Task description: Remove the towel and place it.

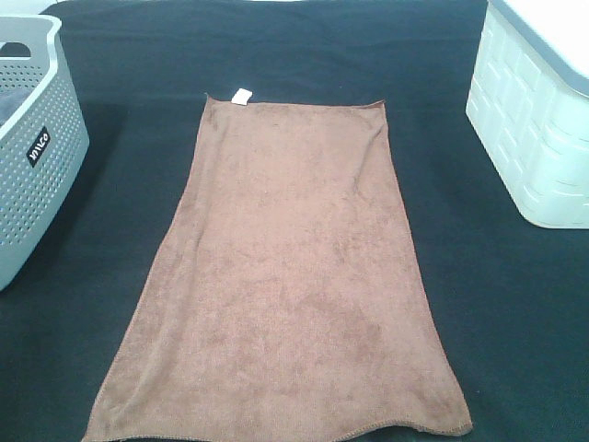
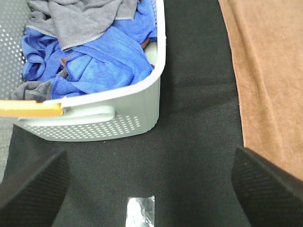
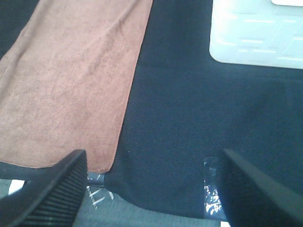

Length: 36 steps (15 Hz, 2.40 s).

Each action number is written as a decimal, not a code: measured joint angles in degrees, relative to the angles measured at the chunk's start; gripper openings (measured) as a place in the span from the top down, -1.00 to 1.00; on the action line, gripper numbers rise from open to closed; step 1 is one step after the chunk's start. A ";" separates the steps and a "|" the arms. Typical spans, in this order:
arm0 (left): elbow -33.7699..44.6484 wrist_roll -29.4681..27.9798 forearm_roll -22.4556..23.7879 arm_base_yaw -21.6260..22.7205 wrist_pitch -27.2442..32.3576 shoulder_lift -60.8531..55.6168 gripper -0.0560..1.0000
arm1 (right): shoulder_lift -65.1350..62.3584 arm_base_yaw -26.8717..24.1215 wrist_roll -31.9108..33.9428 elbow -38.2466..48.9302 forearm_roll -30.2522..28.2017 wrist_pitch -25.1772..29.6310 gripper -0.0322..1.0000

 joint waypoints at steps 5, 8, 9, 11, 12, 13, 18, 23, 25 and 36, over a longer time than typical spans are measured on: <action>5.10 -0.46 0.11 0.00 0.52 -16.84 -0.73 | -14.21 0.00 -4.98 4.35 -0.97 0.06 -0.47; 5.16 -0.46 0.23 0.00 8.19 -27.79 -0.73 | -20.40 0.00 -5.39 8.94 -0.97 0.00 -0.47; 5.16 -0.40 0.29 0.00 10.94 -31.05 -0.73 | -20.91 0.00 -5.39 10.89 -1.09 0.00 -0.47; 5.16 0.69 0.34 0.00 13.01 -35.47 -0.73 | -20.91 0.00 -6.02 15.18 -1.15 0.29 -0.47; 5.21 0.80 0.06 0.00 13.01 -35.75 -0.73 | -20.91 0.00 -6.99 15.64 -1.15 -0.11 -0.47; 5.84 0.86 -0.86 0.00 13.01 -35.75 -0.73 | -20.91 0.00 -7.62 15.87 -1.15 -1.72 -0.47; 14.73 1.26 -2.46 0.00 12.38 -35.81 -0.73 | -20.91 0.00 -8.82 18.22 -1.43 -8.77 -0.47; 17.76 0.06 -2.64 0.00 4.30 -35.87 -0.73 | -20.91 0.00 -7.33 18.51 -2.81 -8.82 -0.47; 17.76 0.00 -2.81 0.00 3.72 -35.87 -0.73 | -20.91 0.00 -7.33 18.51 -2.81 -8.82 -0.47; 17.76 0.00 -2.92 6.02 3.55 -35.87 -0.73 | -20.91 0.00 -7.73 18.51 -4.01 -8.82 -0.47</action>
